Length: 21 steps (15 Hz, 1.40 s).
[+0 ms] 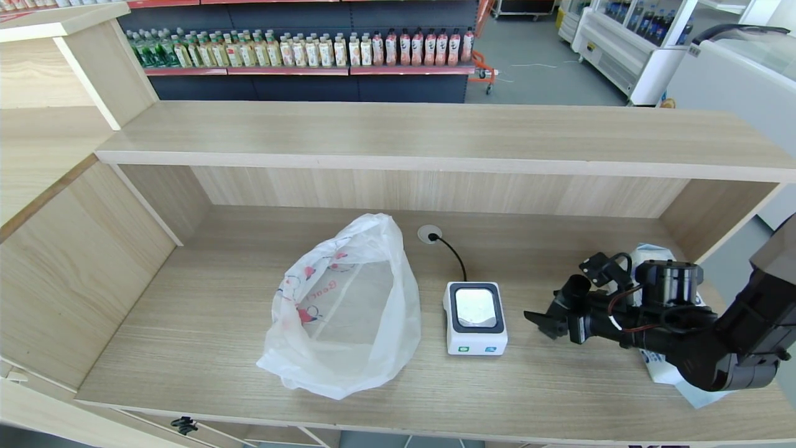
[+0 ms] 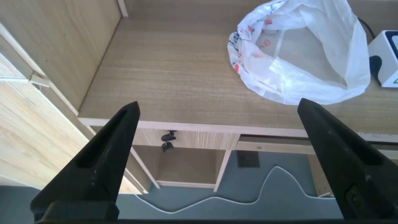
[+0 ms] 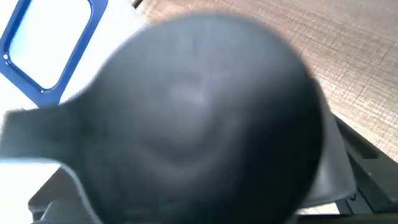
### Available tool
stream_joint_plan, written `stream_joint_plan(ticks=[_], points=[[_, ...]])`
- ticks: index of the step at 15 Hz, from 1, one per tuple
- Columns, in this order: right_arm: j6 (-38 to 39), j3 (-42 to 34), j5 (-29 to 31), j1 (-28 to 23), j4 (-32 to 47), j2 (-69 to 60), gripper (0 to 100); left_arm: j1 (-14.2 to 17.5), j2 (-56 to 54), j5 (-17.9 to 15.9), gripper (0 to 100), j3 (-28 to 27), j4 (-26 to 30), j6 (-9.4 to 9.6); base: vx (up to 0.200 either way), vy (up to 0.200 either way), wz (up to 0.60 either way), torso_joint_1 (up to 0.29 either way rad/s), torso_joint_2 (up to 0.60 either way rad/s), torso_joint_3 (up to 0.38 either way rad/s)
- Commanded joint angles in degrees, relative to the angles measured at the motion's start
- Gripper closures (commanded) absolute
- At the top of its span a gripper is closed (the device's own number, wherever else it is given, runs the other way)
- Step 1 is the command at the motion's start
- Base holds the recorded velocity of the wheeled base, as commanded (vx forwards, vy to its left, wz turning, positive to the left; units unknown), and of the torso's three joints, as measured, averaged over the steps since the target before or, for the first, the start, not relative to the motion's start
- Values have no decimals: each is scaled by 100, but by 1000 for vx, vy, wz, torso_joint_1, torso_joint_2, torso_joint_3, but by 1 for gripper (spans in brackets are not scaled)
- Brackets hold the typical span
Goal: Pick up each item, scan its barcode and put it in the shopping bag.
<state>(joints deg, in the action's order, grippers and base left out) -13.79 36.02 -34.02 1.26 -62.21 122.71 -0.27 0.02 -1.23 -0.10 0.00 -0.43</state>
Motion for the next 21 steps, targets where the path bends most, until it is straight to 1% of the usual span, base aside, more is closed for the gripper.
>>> stream_joint_plan(ticks=[1, 8, 10, 12, 13, 14, 15, 16, 17, 18, 19, 21], points=[[-1, 36, -17, -11, -19, -54, 100, 0, -2, 0, 0, 1, 0, -1, 0, 0, 0, 0, 0, 0], [-54, -34, 1, -3, -55, -133, 100, 0, -2, 0, 0, 1, 0, -1, 0, 0, 0, 0, 0, 0], [8, -52, -52, 103, -46, -423, 100, 0, -2, -9, 0, 1, 0, -1, 0, 0, 0, 0, 0, 0], [465, -289, -315, 665, -2, -1478, 100, 0, -2, 0, 0, 1, 0, -1, 0, 0, 0, 0, 0, 0], [491, -482, -518, 938, -37, -2023, 100, -8, -2, 0, 0, 1, 0, -1, 0, 0, 0, 0, 0, 0], [491, -588, -676, 1087, -28, -2366, 100, 0, -2, -9, 0, 1, 0, -1, 0, 0, 0, 0, 0, 0], [465, -684, -887, 1544, -2, -3227, 100, 0, -2, 0, 0, 1, 0, -1, 0, 0, 0, 0, 0, 0], [456, -632, -878, 1782, -2, -3570, 100, -8, -2, -9, 0, 1, 0, -1, 0, 0, 0, 0, 0, 0], [298, -482, -878, 1984, 7, -3913, 100, -8, -2, 0, 0, 1, 0, -1, 0, 0, 0, 0, 0, 0], [131, -438, -878, 2037, 7, -4062, 100, 0, -2, -9, 0, 1, 0, -1, 0, 0, 0, 0, 0, 0], [-388, -421, -939, 2098, -2, -4317, 100, -8, -2, 0, 0, 1, 0, -1, 0, 0, 0, 0, 0, 0], [-862, -517, -1344, 2124, -11, -4774, 100, -8, -2, 0, 0, 1, 0, -1, 0, 0, 0, 0, 0, 0]])
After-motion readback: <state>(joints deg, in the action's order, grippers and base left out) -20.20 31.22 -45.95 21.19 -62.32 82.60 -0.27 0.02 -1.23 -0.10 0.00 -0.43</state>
